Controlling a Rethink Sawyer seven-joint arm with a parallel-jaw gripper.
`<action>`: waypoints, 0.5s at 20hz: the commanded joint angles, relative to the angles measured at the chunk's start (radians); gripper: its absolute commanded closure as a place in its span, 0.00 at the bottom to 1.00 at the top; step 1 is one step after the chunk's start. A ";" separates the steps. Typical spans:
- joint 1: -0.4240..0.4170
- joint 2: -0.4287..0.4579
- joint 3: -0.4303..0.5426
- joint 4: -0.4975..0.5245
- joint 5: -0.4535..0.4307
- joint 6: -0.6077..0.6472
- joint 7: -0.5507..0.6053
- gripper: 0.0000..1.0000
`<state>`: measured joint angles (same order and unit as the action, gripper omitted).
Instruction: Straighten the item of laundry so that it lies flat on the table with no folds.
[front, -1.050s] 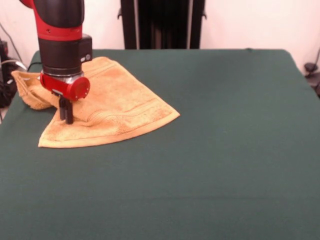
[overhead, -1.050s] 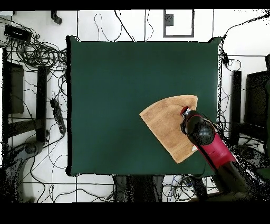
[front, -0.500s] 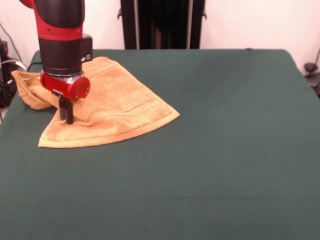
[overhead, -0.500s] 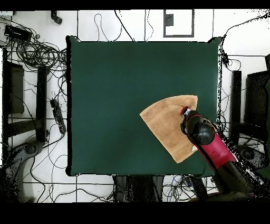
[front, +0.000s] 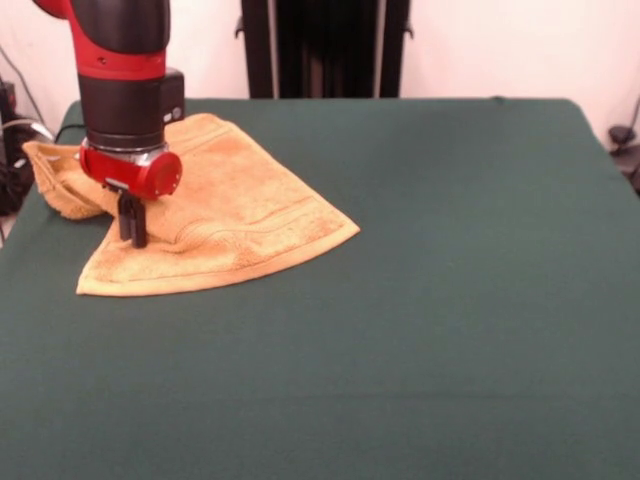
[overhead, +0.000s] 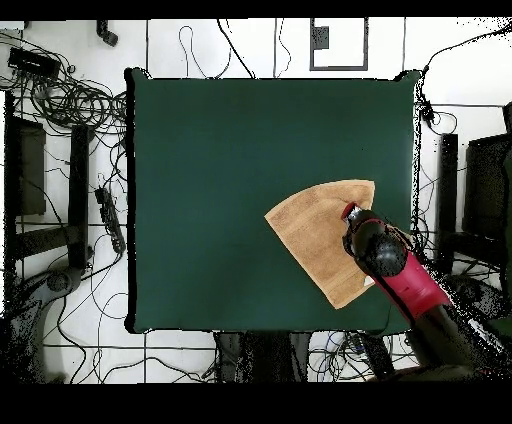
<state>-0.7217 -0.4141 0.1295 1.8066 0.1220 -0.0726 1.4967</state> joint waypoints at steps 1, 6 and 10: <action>0.024 0.254 0.254 -0.197 -0.052 -0.015 0.124 1.00; 0.006 0.252 0.276 -0.193 -0.093 0.014 0.120 1.00; 0.002 0.251 0.277 -0.190 -0.113 0.022 0.125 1.00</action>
<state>-0.7644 -0.4122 0.1660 1.7987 0.0146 -0.0728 1.4967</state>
